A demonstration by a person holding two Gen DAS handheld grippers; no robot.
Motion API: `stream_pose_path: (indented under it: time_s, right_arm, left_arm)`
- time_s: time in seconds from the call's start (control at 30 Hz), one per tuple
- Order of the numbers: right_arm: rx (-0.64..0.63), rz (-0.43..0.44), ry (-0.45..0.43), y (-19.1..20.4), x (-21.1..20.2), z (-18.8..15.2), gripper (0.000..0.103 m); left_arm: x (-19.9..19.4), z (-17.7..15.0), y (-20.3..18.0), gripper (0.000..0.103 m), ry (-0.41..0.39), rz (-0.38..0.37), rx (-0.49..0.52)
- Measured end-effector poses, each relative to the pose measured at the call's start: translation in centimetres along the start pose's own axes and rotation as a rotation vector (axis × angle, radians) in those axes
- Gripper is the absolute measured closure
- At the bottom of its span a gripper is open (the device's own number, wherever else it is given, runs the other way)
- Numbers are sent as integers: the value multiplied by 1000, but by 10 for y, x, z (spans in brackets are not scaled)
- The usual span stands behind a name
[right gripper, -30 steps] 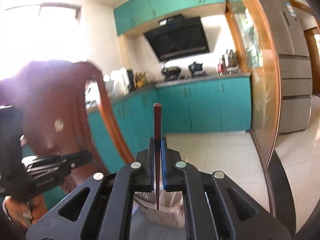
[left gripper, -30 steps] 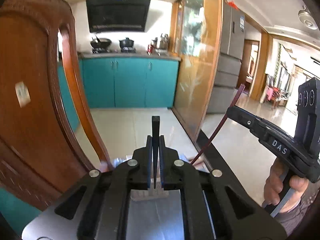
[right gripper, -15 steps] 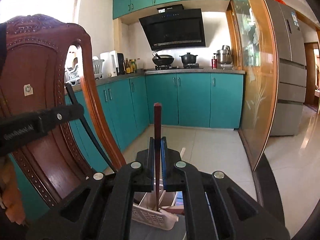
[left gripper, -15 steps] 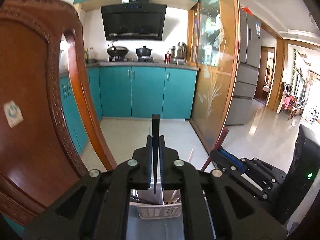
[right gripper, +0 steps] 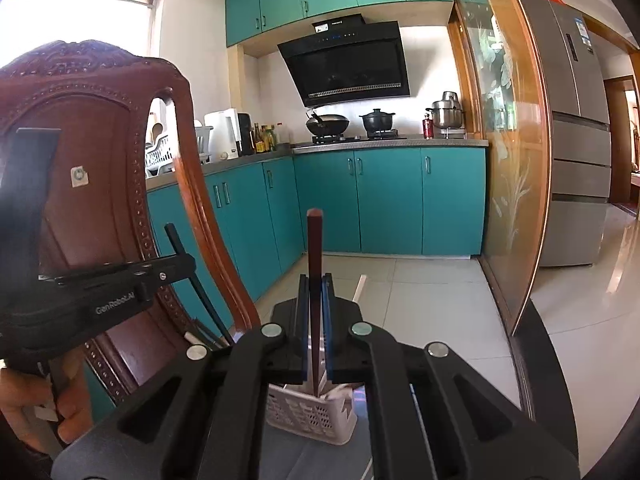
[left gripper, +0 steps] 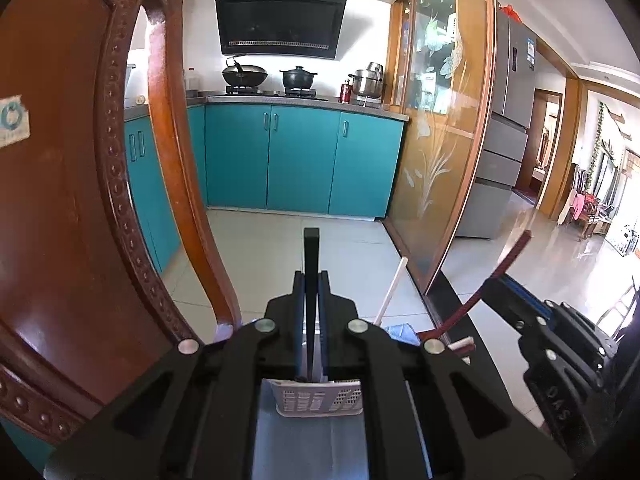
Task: Organize utensils
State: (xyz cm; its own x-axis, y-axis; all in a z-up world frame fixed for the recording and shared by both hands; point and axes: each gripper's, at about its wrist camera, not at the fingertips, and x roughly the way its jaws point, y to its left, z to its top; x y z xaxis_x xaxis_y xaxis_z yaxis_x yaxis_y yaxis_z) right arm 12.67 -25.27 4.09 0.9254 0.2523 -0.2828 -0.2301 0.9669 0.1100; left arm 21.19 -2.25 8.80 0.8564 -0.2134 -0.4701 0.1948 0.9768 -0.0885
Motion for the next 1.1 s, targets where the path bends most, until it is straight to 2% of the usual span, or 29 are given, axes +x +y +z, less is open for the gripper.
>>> stream_pose_path:
  time_s: [0.2, 0.33, 0.4, 0.47, 0.5, 0.57, 0.6, 0.63, 0.67, 0.73, 0.87, 1.0, 1.1]
  right_arm:
    - [8, 1, 28, -1, 2, -9, 95]
    - [10, 2, 0, -2, -8, -7, 78]
    - [14, 6, -24, -2, -19, -5, 73]
    - [15, 7, -49, -2, -32, -5, 62]
    - [13, 4, -61, -3, -38, -7, 59]
    - [-1, -18, -97, -4, -58, -13, 41]
    - [-6, -28, -109, -5, -65, -16, 36]
    - [-12, -42, -125, -6, -76, -21, 25]
    - [-15, -54, -136, -8, -84, -28, 12]
    - [-22, -84, -153, -13, -97, -42, 3]
    - [-25, -145, -113, -22, -107, -71, 3]
    - [13, -103, -64, -26, -113, -85, 3]
    - [17, -107, -41, -21, -116, -90, 3]
  left_arm:
    - [10, -15, -4, 96, 39, -1, 14]
    - [9, -17, -7, 95, 26, 16, 31]
    - [4, -19, -8, 90, 17, 20, 39]
    - [-2, -22, -9, 75, 8, 22, 41]
    - [-5, -23, -9, 71, 6, 27, 42]
    - [-13, -30, -9, 57, -3, 34, 43]
    - [-17, -33, -9, 51, -5, 33, 43]
    - [-22, -38, -8, 33, -11, 27, 37]
    - [-27, -45, -7, 21, -17, 16, 30]
    - [-34, -60, -9, 14, -11, -32, 40]
    - [-44, -91, -14, 4, 26, -55, 73]
    - [-67, -120, -12, 4, -18, 50, 94]
    - [-82, -132, -8, 4, -32, 50, 85]
